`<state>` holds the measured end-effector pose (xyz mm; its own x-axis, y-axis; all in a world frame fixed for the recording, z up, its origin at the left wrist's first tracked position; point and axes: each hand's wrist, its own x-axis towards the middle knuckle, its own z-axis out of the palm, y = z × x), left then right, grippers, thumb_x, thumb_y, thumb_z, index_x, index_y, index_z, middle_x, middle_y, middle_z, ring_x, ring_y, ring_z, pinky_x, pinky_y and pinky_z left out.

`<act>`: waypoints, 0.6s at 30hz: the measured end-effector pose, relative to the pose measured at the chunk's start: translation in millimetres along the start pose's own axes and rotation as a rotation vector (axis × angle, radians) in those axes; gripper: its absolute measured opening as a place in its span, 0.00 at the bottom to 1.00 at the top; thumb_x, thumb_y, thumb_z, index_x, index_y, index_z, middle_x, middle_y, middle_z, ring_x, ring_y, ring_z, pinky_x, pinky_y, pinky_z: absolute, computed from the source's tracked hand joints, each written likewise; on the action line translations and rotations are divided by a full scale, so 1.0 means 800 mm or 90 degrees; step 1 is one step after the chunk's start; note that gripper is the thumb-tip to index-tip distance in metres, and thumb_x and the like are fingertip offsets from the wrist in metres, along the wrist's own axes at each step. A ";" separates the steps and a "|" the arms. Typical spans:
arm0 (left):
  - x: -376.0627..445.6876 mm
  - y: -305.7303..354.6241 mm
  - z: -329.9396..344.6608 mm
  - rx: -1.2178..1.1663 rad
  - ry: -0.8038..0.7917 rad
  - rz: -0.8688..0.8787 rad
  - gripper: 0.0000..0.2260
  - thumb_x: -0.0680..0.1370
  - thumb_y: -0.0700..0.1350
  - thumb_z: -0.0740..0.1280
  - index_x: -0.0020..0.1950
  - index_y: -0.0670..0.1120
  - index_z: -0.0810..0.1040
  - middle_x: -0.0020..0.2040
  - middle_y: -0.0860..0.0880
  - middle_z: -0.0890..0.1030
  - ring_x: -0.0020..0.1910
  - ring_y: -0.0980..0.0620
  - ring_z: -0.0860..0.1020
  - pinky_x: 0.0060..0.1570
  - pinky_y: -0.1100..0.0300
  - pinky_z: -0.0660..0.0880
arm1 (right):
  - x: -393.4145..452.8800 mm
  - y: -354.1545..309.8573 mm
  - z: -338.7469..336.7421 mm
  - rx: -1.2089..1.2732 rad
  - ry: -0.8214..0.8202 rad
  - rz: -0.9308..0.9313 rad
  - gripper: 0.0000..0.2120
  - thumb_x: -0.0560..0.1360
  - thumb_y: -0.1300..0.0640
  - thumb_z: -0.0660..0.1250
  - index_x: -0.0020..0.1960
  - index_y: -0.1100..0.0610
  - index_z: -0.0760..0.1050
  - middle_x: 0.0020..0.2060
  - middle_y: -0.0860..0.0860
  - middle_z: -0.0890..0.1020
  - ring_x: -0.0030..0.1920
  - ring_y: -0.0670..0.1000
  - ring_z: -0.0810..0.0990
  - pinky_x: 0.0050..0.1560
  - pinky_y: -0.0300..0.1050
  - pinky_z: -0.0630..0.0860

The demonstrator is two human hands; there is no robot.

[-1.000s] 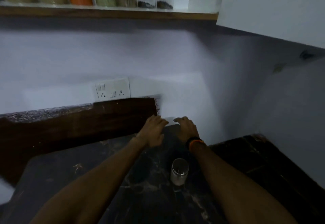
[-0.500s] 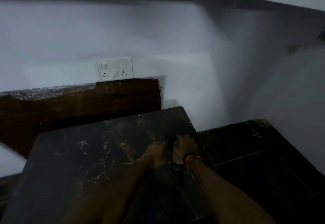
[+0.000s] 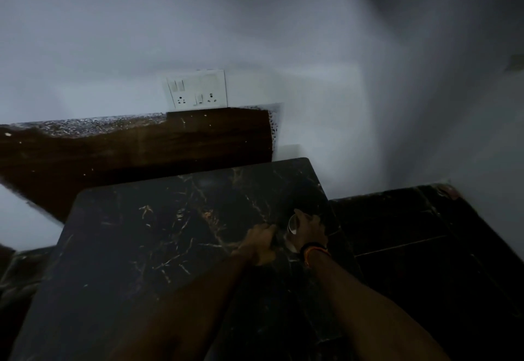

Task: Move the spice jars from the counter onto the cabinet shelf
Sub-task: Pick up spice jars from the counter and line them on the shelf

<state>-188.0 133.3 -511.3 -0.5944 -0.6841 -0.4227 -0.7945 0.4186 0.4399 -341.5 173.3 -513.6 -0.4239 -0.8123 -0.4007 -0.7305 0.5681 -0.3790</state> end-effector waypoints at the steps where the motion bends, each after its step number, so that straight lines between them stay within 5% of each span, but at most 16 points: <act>1: 0.000 0.001 -0.003 -0.009 0.006 0.003 0.31 0.76 0.50 0.70 0.77 0.46 0.64 0.75 0.42 0.67 0.74 0.42 0.66 0.74 0.47 0.63 | 0.001 0.000 0.002 0.008 -0.001 0.001 0.40 0.73 0.46 0.74 0.79 0.42 0.57 0.73 0.60 0.60 0.71 0.66 0.64 0.67 0.65 0.70; 7: 0.001 0.002 -0.012 -0.096 0.062 0.024 0.22 0.76 0.45 0.71 0.70 0.45 0.73 0.67 0.44 0.76 0.66 0.44 0.75 0.66 0.51 0.72 | 0.003 -0.006 0.002 0.022 0.007 -0.020 0.34 0.74 0.46 0.70 0.77 0.41 0.60 0.70 0.59 0.64 0.67 0.64 0.68 0.65 0.60 0.71; 10: 0.001 -0.001 -0.014 -0.313 0.103 -0.039 0.15 0.78 0.42 0.69 0.65 0.48 0.76 0.57 0.50 0.79 0.55 0.50 0.80 0.54 0.56 0.79 | 0.003 -0.005 -0.007 0.062 0.011 -0.058 0.29 0.77 0.46 0.64 0.76 0.43 0.62 0.68 0.59 0.68 0.66 0.62 0.71 0.67 0.57 0.70; 14: -0.001 -0.014 -0.019 -0.563 0.183 -0.141 0.07 0.83 0.44 0.62 0.59 0.51 0.77 0.58 0.48 0.81 0.50 0.54 0.81 0.50 0.56 0.80 | 0.008 -0.012 -0.032 0.199 -0.027 -0.110 0.30 0.76 0.56 0.69 0.76 0.47 0.65 0.70 0.56 0.69 0.69 0.58 0.70 0.70 0.53 0.68; 18: -0.010 -0.020 -0.025 -0.822 0.145 -0.226 0.14 0.85 0.51 0.56 0.61 0.47 0.78 0.54 0.44 0.84 0.49 0.46 0.83 0.46 0.50 0.81 | 0.008 -0.034 -0.065 0.441 -0.115 -0.179 0.30 0.72 0.68 0.69 0.72 0.53 0.70 0.70 0.54 0.71 0.70 0.58 0.70 0.69 0.58 0.72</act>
<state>-168.1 120.1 -499.5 -0.2502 -0.7725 -0.5837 -0.1428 -0.5668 0.8114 -352.2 146.1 -462.9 -0.1343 -0.9380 -0.3195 -0.2708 0.3449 -0.8987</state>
